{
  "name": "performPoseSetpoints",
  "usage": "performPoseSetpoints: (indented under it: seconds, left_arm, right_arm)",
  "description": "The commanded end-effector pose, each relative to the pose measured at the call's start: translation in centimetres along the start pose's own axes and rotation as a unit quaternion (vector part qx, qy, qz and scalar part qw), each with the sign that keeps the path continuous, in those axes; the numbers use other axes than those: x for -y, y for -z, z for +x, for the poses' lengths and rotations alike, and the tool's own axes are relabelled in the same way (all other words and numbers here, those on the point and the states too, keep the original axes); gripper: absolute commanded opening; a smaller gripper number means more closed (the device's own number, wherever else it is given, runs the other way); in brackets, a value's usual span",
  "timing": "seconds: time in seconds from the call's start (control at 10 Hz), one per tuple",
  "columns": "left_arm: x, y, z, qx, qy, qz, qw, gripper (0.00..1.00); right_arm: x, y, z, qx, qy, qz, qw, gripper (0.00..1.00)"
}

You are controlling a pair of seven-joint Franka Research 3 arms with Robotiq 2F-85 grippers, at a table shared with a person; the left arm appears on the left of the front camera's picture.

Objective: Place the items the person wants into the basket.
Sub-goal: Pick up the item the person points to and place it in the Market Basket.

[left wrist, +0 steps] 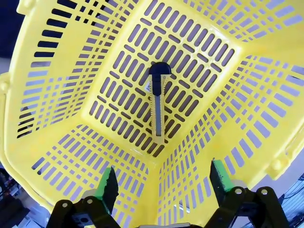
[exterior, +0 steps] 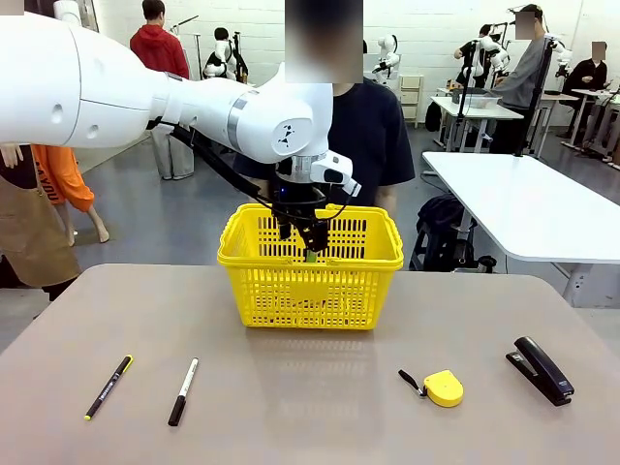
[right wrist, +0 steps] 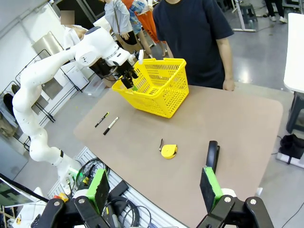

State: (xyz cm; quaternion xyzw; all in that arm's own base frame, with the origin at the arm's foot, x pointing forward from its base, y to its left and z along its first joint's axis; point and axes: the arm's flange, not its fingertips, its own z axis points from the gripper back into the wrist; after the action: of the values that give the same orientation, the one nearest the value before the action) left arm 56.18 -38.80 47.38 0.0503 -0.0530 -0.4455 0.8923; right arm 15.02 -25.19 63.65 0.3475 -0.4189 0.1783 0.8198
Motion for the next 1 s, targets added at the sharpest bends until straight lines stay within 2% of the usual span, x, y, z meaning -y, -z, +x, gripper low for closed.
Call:
performPoseSetpoints:
  seconds: [0.0, 0.1, 0.2, 0.3, 0.4, 0.7, 0.9]
  left_arm:
    - [-0.2, -1.1, -0.6, -0.002, -0.017, 0.000, 1.000, 1.00]
    - [-0.7, -4.0, -2.6, -0.003, -0.036, -0.013, 0.999, 1.00]
    - [-1.6, -8.9, -7.4, 0.023, -0.033, -0.045, 0.998, 1.00]
    - [-1.6, -13.4, -13.8, 0.052, -0.031, -0.051, 0.997, 1.00]
    - [-1.3, -16.1, -20.7, 0.077, -0.030, -0.044, 0.996, 1.00]
    - [-4.3, -16.0, -35.7, 0.117, -0.081, -0.059, 0.988, 1.00]
    - [-4.1, -13.7, -42.2, 0.130, -0.112, -0.043, 0.984, 1.00]
  right_arm:
    - [-0.1, 0.0, 0.2, 0.011, -0.006, 0.010, 1.000, 1.00]
    - [-0.1, 0.0, 0.2, 0.011, -0.006, 0.010, 1.000, 1.00]
    - [-0.1, 0.0, 0.2, 0.011, -0.006, 0.010, 1.000, 1.00]
    - [-0.1, 0.0, 0.2, 0.011, -0.006, 0.010, 1.000, 1.00]
    - [-0.1, 0.0, 0.2, 0.011, -0.006, 0.010, 1.000, 1.00]
    - [-0.1, 0.0, 0.2, 0.011, -0.006, 0.010, 1.000, 1.00]
    - [-0.1, 0.0, 0.2, 0.011, -0.006, 0.010, 1.000, 1.00]
